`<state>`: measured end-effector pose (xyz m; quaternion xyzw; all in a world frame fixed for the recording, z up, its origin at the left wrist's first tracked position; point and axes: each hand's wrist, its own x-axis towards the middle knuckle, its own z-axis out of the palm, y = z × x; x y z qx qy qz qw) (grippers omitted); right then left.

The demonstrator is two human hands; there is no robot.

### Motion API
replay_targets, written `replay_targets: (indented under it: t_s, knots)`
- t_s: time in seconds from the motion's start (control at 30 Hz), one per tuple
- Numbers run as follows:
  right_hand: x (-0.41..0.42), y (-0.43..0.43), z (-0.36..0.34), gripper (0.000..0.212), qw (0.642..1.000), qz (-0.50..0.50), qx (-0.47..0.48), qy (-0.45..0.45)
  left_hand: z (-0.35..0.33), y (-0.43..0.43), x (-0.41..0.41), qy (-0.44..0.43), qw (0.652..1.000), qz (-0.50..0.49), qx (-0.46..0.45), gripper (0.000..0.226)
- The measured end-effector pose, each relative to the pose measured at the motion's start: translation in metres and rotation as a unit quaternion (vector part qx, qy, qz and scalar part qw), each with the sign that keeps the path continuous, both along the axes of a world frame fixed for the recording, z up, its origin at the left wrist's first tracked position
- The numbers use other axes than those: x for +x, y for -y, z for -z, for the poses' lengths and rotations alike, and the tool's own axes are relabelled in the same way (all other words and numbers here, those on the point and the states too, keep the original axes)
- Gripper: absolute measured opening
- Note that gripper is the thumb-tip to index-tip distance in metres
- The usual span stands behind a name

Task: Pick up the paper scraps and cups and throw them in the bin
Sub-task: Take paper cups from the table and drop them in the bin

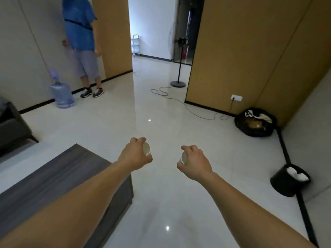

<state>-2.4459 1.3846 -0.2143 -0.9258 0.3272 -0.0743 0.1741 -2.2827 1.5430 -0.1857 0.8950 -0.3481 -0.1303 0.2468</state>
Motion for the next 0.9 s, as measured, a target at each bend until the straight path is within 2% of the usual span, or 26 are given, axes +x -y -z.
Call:
replay_targets:
  t_s: [0.17, 0.37, 0.73, 0.9]
  knots:
    - [-0.046, 0.097, 0.004, 0.064, 0.996, 0.087, 0.007, 0.017, 0.002, 0.132, -0.025, 0.008, 0.995, 0.097, 0.008, 0.079]
    - [-0.087, 0.214, 0.007, 0.066, 0.983, 0.185, 0.007, -0.006, 0.019, 0.294, -0.048, 0.002, 0.978, 0.206, 0.014, 0.078]
    - [-0.198, 0.397, 0.017, 0.069, 0.928, 0.372, 0.034, 0.001, 0.028, 0.549, -0.141, 0.007, 0.924, 0.381, 0.024, 0.082]
    - [-0.254, 0.49, 0.035, 0.069, 0.912, 0.408, 0.043, -0.003, 0.042, 0.652, -0.2, 0.007, 0.905, 0.424, 0.031, 0.081]
